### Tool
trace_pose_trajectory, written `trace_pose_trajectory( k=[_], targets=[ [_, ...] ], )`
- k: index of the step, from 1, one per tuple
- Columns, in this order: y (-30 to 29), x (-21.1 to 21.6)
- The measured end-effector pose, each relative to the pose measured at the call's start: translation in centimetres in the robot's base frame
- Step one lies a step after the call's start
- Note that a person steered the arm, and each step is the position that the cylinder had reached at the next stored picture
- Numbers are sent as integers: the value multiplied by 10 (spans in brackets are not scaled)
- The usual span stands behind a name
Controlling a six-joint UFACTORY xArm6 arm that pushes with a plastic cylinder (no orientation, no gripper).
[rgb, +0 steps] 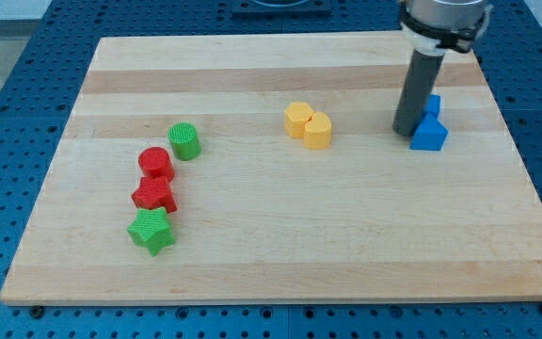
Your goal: Point your arm at the bottom left corner of the board
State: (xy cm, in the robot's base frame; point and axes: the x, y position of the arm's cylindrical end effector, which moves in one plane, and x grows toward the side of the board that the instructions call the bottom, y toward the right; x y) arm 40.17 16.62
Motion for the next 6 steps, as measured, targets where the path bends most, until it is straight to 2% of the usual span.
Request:
trace_pose_trajectory(
  k=[1, 2, 3, 4, 5, 6],
  targets=[
    [1, 12],
    [-5, 44],
    [-6, 107],
    [-56, 176],
    [-152, 206],
    [-249, 216]
  ],
)
